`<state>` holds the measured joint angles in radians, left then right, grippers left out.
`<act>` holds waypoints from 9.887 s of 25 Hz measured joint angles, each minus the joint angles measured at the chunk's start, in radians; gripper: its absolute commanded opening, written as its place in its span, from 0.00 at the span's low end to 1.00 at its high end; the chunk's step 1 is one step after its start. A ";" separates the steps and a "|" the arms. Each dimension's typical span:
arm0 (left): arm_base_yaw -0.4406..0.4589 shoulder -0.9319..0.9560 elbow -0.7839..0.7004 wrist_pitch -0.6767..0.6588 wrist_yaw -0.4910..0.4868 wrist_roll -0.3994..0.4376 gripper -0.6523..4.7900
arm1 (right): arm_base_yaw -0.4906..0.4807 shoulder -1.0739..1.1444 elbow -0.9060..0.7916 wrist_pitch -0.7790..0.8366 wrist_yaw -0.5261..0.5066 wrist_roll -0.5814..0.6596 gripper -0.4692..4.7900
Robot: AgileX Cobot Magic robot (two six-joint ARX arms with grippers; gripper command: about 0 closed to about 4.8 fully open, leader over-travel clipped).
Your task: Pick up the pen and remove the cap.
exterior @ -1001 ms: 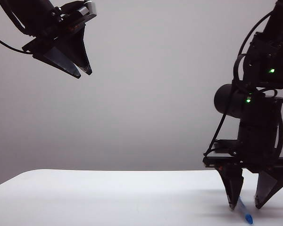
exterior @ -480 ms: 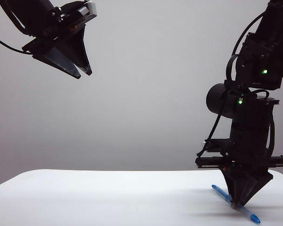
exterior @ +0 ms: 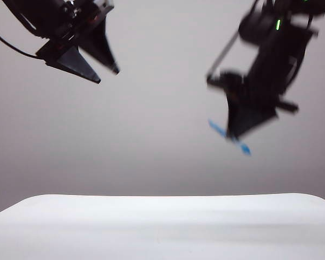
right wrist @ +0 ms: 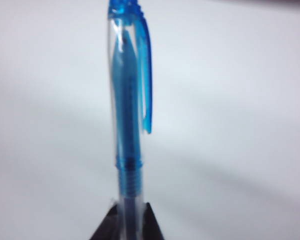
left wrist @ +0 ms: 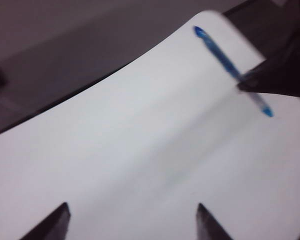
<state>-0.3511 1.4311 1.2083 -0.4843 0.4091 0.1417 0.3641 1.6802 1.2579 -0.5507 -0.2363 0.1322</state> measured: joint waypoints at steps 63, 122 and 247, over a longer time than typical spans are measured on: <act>-0.062 0.123 0.000 1.004 0.623 -0.601 0.23 | 0.114 -0.315 0.035 0.222 -0.497 -0.157 0.09; -0.079 0.135 -0.004 1.038 0.732 -0.719 0.11 | 0.116 -0.259 0.038 0.100 -0.650 -0.221 0.08; 0.055 -1.080 -0.776 0.241 -0.549 -0.064 0.14 | -0.113 -1.362 -0.827 0.433 0.289 -0.016 0.09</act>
<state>-0.2958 0.3515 0.4328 -0.2428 -0.1402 0.0772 0.2512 0.3180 0.4305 -0.1181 0.0525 0.1158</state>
